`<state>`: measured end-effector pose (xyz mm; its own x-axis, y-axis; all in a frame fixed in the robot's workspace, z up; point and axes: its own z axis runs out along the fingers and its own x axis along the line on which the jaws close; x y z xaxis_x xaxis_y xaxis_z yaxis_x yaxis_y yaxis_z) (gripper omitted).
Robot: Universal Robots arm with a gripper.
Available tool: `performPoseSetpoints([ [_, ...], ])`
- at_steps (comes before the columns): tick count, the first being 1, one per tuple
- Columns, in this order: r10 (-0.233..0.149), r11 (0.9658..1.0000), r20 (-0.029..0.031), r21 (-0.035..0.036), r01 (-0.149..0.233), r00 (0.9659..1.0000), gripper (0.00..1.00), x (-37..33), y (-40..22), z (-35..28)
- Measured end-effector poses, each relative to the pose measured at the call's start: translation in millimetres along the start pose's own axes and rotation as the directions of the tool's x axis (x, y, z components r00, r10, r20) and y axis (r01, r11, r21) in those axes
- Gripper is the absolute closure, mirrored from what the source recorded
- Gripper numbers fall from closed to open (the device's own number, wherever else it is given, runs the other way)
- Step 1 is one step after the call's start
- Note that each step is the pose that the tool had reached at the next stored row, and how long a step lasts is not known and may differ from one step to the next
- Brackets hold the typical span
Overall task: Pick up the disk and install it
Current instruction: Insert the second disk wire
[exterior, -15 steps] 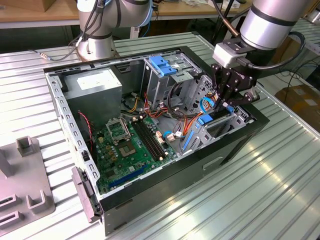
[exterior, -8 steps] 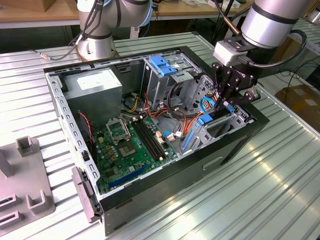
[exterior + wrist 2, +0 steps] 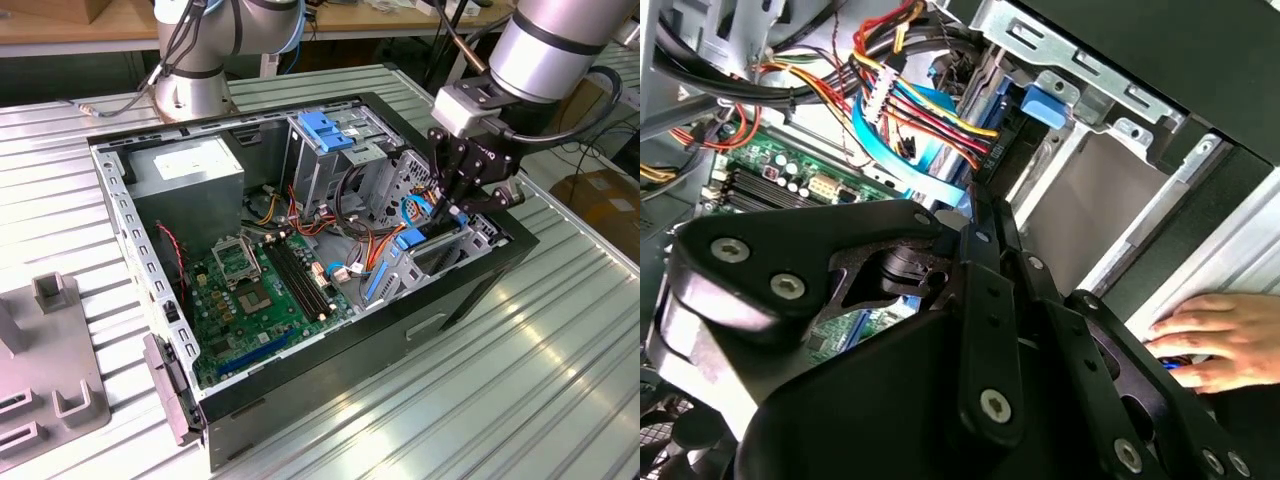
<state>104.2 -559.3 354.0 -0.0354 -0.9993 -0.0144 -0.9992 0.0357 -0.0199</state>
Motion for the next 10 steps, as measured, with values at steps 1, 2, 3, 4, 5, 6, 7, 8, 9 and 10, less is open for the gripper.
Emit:
performPoseSetpoints([
  [1,0.001,1.0,0.0037,-0.0001,-0.001,1.0,0.84,0.3,0.0,-0.1],
  [2,0.002,1.0,0.0046,-0.0002,-0.002,1.0,0.84,0.9,0.0,0.0],
  [3,0.002,1.0,0.0046,-0.0001,-0.002,1.0,0.84,1.4,-0.1,0.1],
  [4,0.003,1.0,0.0048,-0.0002,-0.003,1.0,0.84,1.6,-0.1,0.6],
  [5,0.003,1.0,0.0045,-0.0002,-0.003,1.0,0.84,1.7,-0.1,0.7],
  [6,0.004,1.0,0.0046,-0.0002,-0.004,1.0,0.84,1.7,0.0,1.1],
  [7,0.004,1.0,0.0047,-0.0001,-0.004,1.0,0.84,1.8,0.0,1.2],
  [8,0.004,1.0,0.0048,-0.0001,-0.004,1.0,0.84,1.7,0.0,1.2],
  [9,0.004,1.0,0.0051,-0.0001,-0.004,1.0,0.84,1.7,0.0,1.2],
  [10,0.004,1.0,0.0054,-0.0001,-0.004,1.0,0.84,1.6,0.0,1.3],
])
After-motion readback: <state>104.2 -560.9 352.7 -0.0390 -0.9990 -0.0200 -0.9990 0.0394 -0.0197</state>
